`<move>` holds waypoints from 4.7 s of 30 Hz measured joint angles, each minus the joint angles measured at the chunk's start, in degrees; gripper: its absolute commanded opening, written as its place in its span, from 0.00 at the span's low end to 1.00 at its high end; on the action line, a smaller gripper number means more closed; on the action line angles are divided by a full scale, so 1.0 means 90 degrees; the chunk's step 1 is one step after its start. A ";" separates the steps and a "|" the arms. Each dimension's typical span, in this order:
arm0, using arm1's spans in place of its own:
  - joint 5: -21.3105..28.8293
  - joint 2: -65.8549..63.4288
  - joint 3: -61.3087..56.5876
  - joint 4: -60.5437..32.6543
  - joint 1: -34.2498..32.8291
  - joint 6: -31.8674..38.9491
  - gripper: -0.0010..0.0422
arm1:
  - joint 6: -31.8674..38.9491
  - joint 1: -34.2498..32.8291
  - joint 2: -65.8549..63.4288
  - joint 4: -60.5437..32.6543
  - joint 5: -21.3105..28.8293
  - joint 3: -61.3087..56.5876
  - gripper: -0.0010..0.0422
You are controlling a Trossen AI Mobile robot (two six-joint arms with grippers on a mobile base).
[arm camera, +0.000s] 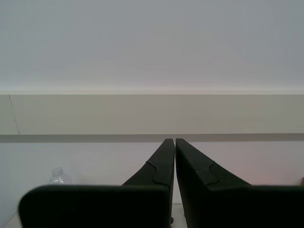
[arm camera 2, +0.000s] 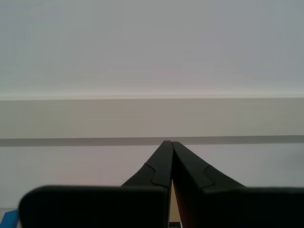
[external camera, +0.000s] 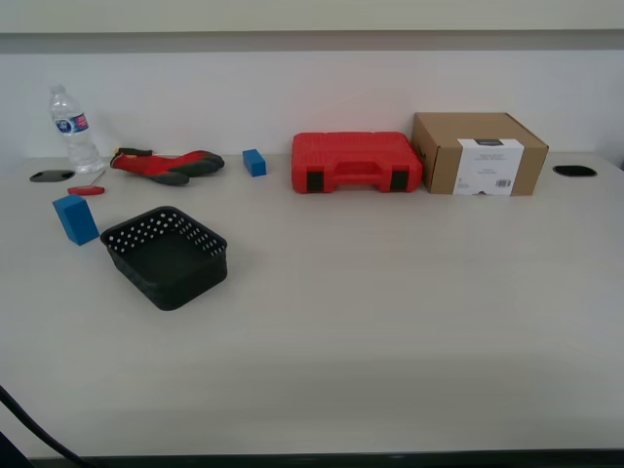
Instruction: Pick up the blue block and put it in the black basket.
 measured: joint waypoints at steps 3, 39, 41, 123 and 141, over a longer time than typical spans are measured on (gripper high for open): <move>0.0000 0.0000 0.0000 0.0000 -0.0002 0.0000 0.02 | -0.0002 0.0000 0.0000 0.0000 0.0000 0.0000 0.02; 0.0000 0.0000 0.0000 -0.0002 0.0002 0.0000 0.02 | 0.2271 0.0748 0.3473 -0.0896 -0.1690 0.0153 0.02; 0.0000 0.0000 0.0000 -0.0002 0.0000 0.0000 0.02 | 0.2273 0.0920 0.4133 -0.0665 -0.1681 0.0250 0.02; -0.0007 -0.0002 0.0000 -0.0209 0.0010 0.0000 0.02 | 0.2807 0.0019 0.6720 -0.6688 0.0474 0.4517 0.02; -0.0010 -0.0002 0.0000 -0.0216 0.0002 0.0000 0.02 | 0.2186 -0.0090 0.7240 -0.4733 0.1154 0.3004 0.13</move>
